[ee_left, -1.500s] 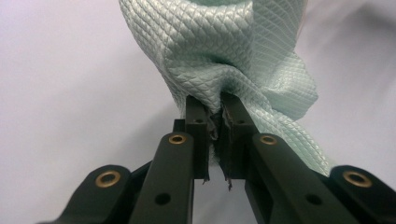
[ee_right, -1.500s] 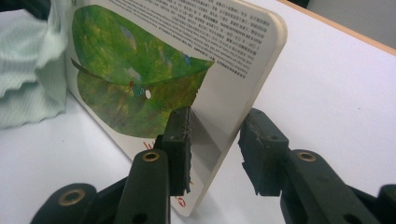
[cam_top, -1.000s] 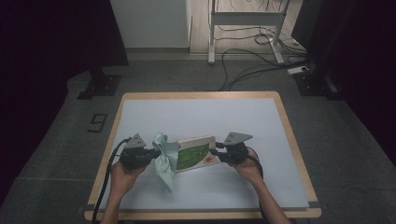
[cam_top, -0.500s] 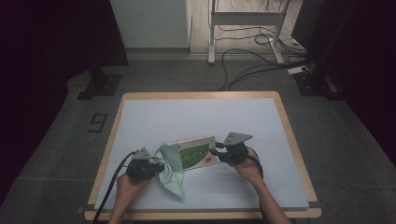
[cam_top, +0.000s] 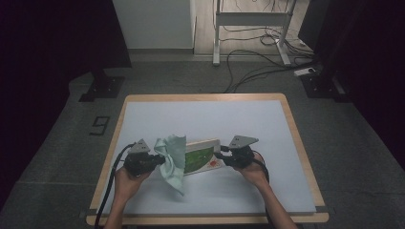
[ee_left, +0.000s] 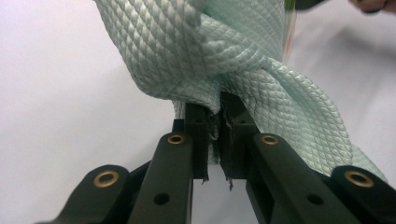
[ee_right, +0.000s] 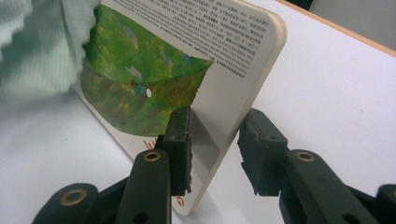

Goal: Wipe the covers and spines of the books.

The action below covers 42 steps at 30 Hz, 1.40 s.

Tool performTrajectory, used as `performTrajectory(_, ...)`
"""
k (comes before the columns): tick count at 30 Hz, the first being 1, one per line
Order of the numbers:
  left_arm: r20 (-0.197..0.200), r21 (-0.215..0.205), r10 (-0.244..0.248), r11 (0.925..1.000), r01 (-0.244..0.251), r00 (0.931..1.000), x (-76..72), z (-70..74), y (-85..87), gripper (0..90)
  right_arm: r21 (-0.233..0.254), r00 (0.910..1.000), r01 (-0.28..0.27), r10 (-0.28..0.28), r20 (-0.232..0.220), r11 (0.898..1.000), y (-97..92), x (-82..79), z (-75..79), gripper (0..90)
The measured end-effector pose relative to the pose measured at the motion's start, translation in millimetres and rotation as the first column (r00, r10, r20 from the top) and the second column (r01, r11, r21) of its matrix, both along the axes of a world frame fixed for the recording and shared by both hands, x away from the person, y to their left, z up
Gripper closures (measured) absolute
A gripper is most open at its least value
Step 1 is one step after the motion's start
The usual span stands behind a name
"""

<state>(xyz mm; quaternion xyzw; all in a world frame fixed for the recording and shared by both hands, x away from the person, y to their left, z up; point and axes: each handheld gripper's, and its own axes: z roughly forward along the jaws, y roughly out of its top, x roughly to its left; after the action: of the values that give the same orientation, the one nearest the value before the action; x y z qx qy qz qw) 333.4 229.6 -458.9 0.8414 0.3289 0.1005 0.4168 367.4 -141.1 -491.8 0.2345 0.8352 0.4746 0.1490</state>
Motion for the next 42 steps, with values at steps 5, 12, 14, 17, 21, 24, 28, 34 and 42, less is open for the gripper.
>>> performTrajectory(5,-0.030,-0.011,-0.006,0.9999,0.005,0.9995,0.5,-7.4,1.6,82.2,0.003,1.0000,-0.002,0.002,0.002,1.000,-0.3,-0.4,-0.5,63.9)
performTrajectory(12,-0.069,0.029,0.060,0.9979,-0.058,0.9958,-1.1,-27.4,18.7,82.7,0.003,1.0000,-0.003,0.003,0.006,1.000,-0.2,-1.5,0.3,64.1)
performTrajectory(14,-0.070,0.043,0.090,0.9952,-0.088,0.9934,-0.4,-28.0,27.6,82.7,0.004,1.0000,-0.004,0.004,0.005,1.000,-0.2,-1.2,0.0,64.1)
performTrajectory(17,-0.065,0.066,0.136,0.9891,-0.131,0.9886,0.9,-25.7,42.1,82.7,0.005,1.0000,-0.005,0.005,0.004,1.000,0.0,-0.8,-0.2,64.1)
performTrajectory(21,-0.065,0.073,0.196,0.9788,-0.191,0.9785,2.5,-21.7,62.7,82.7,0.006,1.0000,-0.005,0.005,0.003,1.000,0.6,-0.7,-0.4,64.0)
performTrajectory(24,-0.055,0.102,0.243,0.9662,-0.237,0.9685,4.4,-18.6,77.5,82.7,0.006,1.0000,-0.005,0.005,0.001,1.000,1.2,-0.5,-0.5,64.0)
performTrajectory(28,-0.047,0.110,0.291,0.9523,-0.285,0.9555,6.4,-14.3,95.4,82.6,0.004,1.0000,-0.006,0.006,0.001,1.000,1.7,-0.1,-0.3,64.0)
performTrajectory(34,-0.081,0.115,0.294,0.9519,-0.284,0.9523,10.2,-24.9,98.9,80.0,0.006,1.0000,-0.008,0.008,-0.001,1.000,2.2,0.2,-0.5,64.0)
performTrajectory(42,-0.101,0.147,0.284,0.9520,-0.268,0.9534,13.5,-47.4,86.1,67.5,0.006,1.0000,-0.008,0.008,-0.002,1.000,2.2,0.0,-0.5,63.9)
